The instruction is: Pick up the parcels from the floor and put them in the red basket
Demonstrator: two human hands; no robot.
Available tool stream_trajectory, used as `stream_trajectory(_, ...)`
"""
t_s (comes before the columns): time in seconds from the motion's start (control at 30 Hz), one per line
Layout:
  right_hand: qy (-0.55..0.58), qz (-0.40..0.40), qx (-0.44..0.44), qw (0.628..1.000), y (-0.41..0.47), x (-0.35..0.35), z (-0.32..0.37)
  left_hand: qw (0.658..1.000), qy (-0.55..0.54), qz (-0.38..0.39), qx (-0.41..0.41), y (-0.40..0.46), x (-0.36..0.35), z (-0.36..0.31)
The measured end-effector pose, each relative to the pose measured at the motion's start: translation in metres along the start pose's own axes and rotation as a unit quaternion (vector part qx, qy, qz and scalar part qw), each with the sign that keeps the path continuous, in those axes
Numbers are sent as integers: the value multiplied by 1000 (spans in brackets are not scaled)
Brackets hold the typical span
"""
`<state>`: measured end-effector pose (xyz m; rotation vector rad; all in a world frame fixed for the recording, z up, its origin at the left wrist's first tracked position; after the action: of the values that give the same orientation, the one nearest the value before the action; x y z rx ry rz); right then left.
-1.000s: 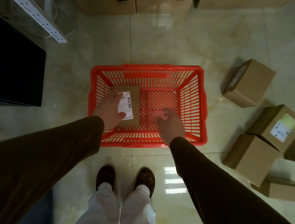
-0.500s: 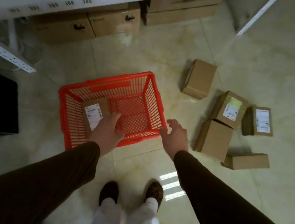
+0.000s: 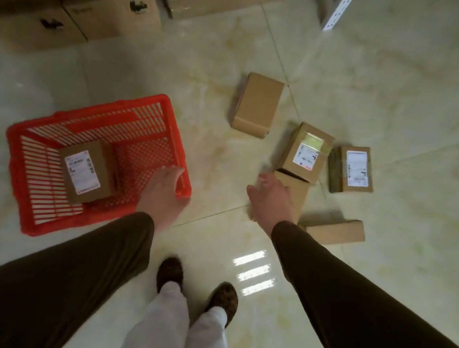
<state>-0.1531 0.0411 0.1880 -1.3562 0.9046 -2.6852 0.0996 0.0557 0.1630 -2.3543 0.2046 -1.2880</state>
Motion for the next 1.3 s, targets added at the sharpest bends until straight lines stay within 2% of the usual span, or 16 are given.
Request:
stream_trajectory(0.23, 5, -3, -3, 1000, 42, 18, -12, 999, -48, 6, 19, 24, -31, -43)
stream_trajectory(0.37, 60, 17, -21, 998, 72, 26, -12, 992, -118, 0, 37, 46, -39, -66)
stream_trajectory(0.5, 90, 33, -37, 995, 111, 27, -20, 994, -102, 10, 40, 86, -51, -86)
stream_trajectory(0.67, 95, 79, -26, 992, 174, 19, -29, 992, -103, -19, 70, 130, -67, -101)
stream_trajectory(0.87, 182, 83, -61, 978, 241, 8, -37, 986, -125, -34, 104, 191, -96, -93)
stream_trajectory(1.03, 188, 94, -68, 975, 293, -20, -42, 969, -196, -24, 146, 248, -128, -85)
stream_trajectory(1.13, 181, 98, -63, 977, 322, -39, -44, 965, -225, -31, 130, 283, -143, -87)
stream_trajectory(1.3, 173, 125, -80, 974, 363, -72, -49, 956, -242, -33, 161, 335, -161, -76)
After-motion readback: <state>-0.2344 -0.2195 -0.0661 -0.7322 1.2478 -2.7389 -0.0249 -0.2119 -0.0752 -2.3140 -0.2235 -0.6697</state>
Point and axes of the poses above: each hand's wrist, its own y-axis towards the middle knuckle, its own x-axis out of the back of the hand, z = x × y, the point moved 9 cm from there along y, towards the middle knuckle, and after that the axes turned 7 degrees about -z, right-handed, at the moved point
